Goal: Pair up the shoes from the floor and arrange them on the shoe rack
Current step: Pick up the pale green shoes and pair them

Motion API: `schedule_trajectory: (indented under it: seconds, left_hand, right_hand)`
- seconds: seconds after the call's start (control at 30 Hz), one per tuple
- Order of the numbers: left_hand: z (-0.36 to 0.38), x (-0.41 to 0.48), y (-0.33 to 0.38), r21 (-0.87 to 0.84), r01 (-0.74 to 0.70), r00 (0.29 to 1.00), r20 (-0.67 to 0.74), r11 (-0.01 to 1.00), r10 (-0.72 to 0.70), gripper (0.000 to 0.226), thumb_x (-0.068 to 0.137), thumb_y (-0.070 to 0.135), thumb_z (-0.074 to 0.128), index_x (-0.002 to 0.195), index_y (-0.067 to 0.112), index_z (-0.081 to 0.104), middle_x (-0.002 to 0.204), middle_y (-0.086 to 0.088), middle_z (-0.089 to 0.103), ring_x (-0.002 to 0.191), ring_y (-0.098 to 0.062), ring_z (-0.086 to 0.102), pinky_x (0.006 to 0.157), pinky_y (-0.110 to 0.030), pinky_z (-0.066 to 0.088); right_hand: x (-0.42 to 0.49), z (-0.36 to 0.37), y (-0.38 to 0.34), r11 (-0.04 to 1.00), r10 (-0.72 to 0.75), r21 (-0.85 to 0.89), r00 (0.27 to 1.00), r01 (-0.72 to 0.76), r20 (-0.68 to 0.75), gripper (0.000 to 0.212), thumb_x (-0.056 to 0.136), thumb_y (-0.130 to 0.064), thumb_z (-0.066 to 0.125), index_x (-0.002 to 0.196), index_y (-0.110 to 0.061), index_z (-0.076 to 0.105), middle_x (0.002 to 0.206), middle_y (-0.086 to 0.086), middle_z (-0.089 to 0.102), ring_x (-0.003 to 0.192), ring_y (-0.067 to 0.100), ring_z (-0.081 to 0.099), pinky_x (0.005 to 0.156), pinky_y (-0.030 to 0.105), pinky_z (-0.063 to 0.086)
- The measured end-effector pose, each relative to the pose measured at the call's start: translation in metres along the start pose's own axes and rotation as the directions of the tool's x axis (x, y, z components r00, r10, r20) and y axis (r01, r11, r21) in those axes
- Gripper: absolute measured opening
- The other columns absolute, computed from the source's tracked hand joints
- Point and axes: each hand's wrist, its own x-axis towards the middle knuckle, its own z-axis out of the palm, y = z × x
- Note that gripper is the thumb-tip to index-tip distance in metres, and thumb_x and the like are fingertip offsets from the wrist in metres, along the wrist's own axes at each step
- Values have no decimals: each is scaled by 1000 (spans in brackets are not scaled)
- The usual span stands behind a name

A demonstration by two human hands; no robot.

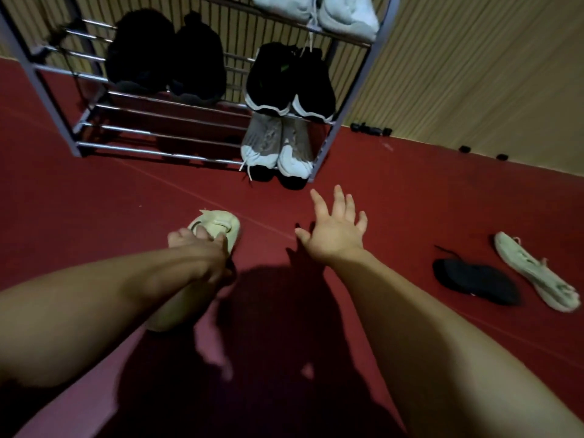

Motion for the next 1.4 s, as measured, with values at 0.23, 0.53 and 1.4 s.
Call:
schedule_trajectory:
  seconds: [0.23,0.53,1.4]
  left_hand:
    - [-82,0,53,77,-276,957,-67,958,281,85,90,65,36,149,32,-15,158,-9,-15,144,-37,-11,115,-50,0]
    - [-151,-28,158,-2,-374,926,-62,928,373,85,90,67,33,149,31,-16,158,-9,-17,144,-35,-13,117,-50,-1]
    - [-95,21,574,206,-727,679,69,655,731,104,78,79,40,143,34,-28,153,-12,-30,140,-43,-21,113,-54,-7]
  right_hand:
    - [1,-34,53,992,118,40,993,-117,-20,75,94,-50,44,151,-33,-2,157,8,-20,145,30,-15,115,52,-4]
    - [-9,-86,177,942,325,89,946,-325,13,75,94,-52,43,151,-33,-2,158,7,-17,146,30,-12,115,52,-1]
    - [53,57,550,617,670,385,715,-687,200,82,90,-53,51,150,-35,-2,159,7,-12,146,29,-12,116,51,1]
